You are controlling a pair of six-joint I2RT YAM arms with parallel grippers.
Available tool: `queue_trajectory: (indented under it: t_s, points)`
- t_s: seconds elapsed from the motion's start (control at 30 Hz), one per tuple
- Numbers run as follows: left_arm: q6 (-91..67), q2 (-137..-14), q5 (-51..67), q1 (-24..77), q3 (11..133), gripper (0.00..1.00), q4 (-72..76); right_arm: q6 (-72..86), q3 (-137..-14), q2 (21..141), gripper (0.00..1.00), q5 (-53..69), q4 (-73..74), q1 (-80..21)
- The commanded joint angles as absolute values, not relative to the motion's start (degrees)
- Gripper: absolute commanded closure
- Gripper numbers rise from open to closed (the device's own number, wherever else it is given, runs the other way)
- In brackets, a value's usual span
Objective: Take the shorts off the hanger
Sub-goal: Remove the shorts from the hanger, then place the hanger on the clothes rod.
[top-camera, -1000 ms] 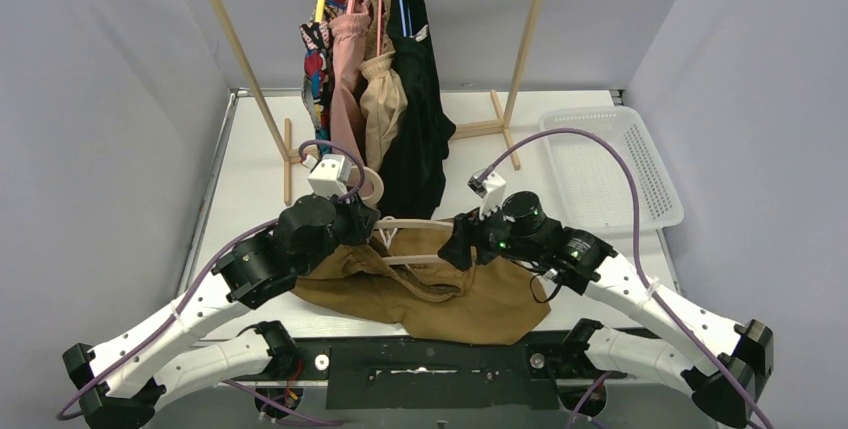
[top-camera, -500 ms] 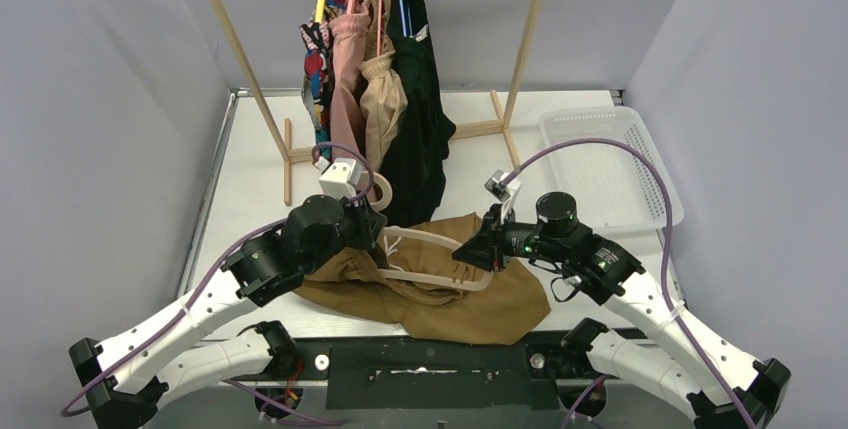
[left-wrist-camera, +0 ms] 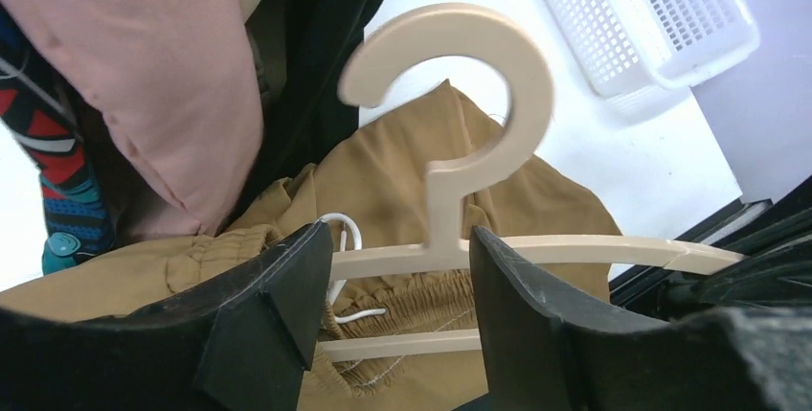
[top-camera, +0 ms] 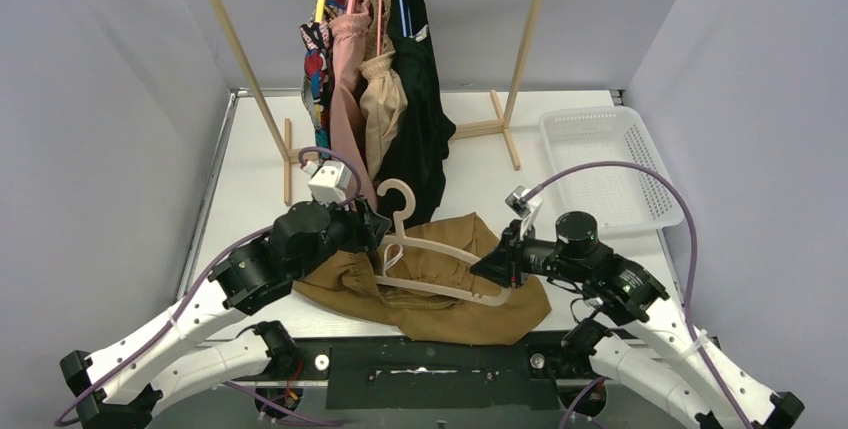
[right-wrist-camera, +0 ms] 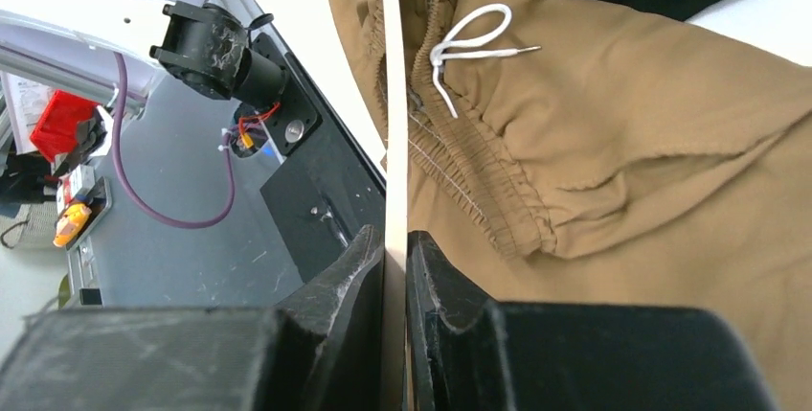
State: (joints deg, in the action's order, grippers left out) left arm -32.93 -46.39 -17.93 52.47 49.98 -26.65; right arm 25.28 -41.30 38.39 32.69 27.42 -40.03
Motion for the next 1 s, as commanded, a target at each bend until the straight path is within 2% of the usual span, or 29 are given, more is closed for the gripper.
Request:
queue_trajectory:
  t_s: [0.0,0.3,0.5,0.67,0.83,0.97]
  points:
    - [-33.8,-43.6,-19.7,52.6,49.3,0.45,-24.7,27.2,-41.8,32.7,1.00,28.7,31.8,-39.5]
    - [-38.2,-44.7,-28.0,52.5,48.5,0.43,-33.0,29.7,-49.6,22.8,1.00,12.1,44.0,-39.5]
    - [-40.2,-44.0,-30.7,52.5,45.9,0.39,-32.2,33.8,-55.9,16.9,1.00,0.6,51.7,-41.1]
    - [-40.4,-45.5,-29.7,52.3,44.4,0.38,-29.1,35.7,-58.9,17.3,1.00,-4.7,56.4,-44.2]
    - [-39.7,-48.1,-28.2,52.3,45.3,0.38,-29.1,41.5,-63.9,17.5,1.00,-16.6,62.0,-48.4]
    - [-38.9,-48.1,-27.5,52.1,44.7,0.37,-28.1,45.1,-62.2,18.1,1.00,-23.9,61.1,-50.1]
